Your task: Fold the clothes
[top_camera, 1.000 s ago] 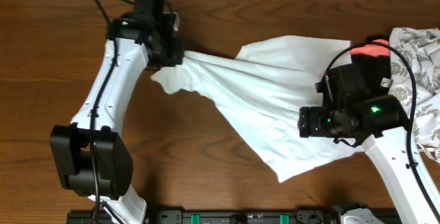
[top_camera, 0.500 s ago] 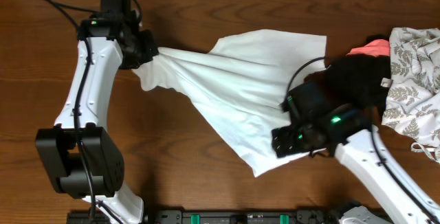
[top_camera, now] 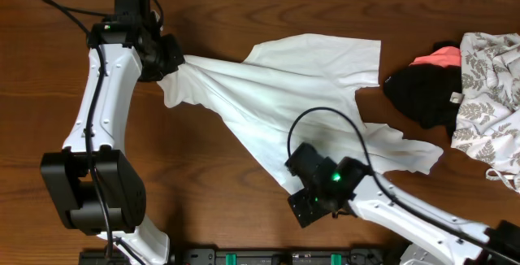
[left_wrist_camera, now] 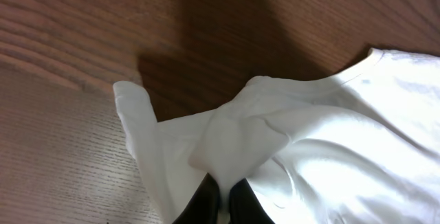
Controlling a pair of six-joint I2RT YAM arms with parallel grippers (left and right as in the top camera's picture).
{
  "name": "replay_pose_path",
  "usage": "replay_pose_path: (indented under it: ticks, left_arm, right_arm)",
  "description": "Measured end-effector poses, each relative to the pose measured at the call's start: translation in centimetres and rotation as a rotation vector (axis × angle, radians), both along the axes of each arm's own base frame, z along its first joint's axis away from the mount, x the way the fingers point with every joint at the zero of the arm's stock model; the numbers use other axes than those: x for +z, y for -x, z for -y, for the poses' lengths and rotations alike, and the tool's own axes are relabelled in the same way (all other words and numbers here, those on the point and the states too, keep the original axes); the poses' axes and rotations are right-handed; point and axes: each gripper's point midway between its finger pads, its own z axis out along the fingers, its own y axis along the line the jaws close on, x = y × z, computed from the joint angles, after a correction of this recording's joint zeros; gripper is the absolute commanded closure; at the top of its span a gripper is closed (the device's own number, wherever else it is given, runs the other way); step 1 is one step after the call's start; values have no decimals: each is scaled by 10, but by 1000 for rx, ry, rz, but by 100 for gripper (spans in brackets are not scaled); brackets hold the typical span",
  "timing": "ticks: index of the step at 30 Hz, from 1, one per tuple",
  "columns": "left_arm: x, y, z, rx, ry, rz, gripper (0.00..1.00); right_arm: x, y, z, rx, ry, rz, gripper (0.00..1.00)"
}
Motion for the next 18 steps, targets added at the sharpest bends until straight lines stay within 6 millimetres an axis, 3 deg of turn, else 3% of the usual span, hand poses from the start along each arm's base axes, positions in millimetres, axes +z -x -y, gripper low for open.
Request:
replay_pose_path:
  ticks: [9, 14, 16, 18]
  left_arm:
    - [0, 0, 0, 0, 0, 0, 94]
    - [0, 0, 0, 0, 0, 0, 94]
    - [0, 0, 0, 0, 0, 0, 94]
    - [0, 0, 0, 0, 0, 0, 94]
  right_arm:
    - [-15, -14, -8, -52, 35, 80, 26]
    - [-25, -13, -11, -41, 58, 74, 27]
    - [-29, -11, -9, -40, 75, 62, 34]
    - [-33, -10, -7, -45, 91, 53, 51]
